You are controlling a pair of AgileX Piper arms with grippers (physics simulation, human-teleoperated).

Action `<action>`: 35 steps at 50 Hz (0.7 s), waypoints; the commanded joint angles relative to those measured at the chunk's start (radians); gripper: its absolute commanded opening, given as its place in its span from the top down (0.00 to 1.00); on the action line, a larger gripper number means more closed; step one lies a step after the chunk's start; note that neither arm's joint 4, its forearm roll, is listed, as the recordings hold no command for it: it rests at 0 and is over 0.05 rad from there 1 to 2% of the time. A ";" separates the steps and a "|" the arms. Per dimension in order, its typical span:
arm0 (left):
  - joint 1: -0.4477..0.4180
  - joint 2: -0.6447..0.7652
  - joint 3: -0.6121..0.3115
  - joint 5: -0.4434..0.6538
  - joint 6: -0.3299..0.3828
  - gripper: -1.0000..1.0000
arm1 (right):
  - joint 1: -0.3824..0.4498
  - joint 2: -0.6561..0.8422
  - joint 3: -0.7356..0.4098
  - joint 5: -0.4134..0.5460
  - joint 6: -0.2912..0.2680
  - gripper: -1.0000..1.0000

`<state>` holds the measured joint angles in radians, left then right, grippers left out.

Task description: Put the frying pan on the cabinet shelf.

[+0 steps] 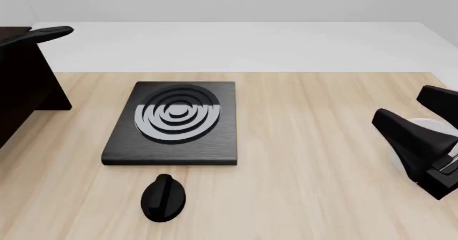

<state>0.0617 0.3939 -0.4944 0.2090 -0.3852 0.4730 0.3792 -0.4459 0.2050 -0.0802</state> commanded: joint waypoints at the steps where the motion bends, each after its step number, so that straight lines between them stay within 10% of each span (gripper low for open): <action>1: 0.044 -0.124 0.034 0.081 0.392 0.00 | -0.052 -0.041 -0.012 0.033 0.007 0.00; 3: 0.043 -0.151 0.063 0.077 0.470 0.00 | -0.049 -0.043 -0.010 0.033 0.008 0.00; 6: 0.003 -0.196 0.087 0.128 0.394 0.00 | -0.060 -0.053 -0.006 0.038 0.009 0.00; 35: -0.014 -0.394 -0.020 0.384 0.448 0.00 | -0.146 -0.129 -0.059 0.142 0.015 0.00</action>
<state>0.0444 0.0255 -0.5073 0.5638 0.0619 0.3623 0.2801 -0.4737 0.3001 -0.0671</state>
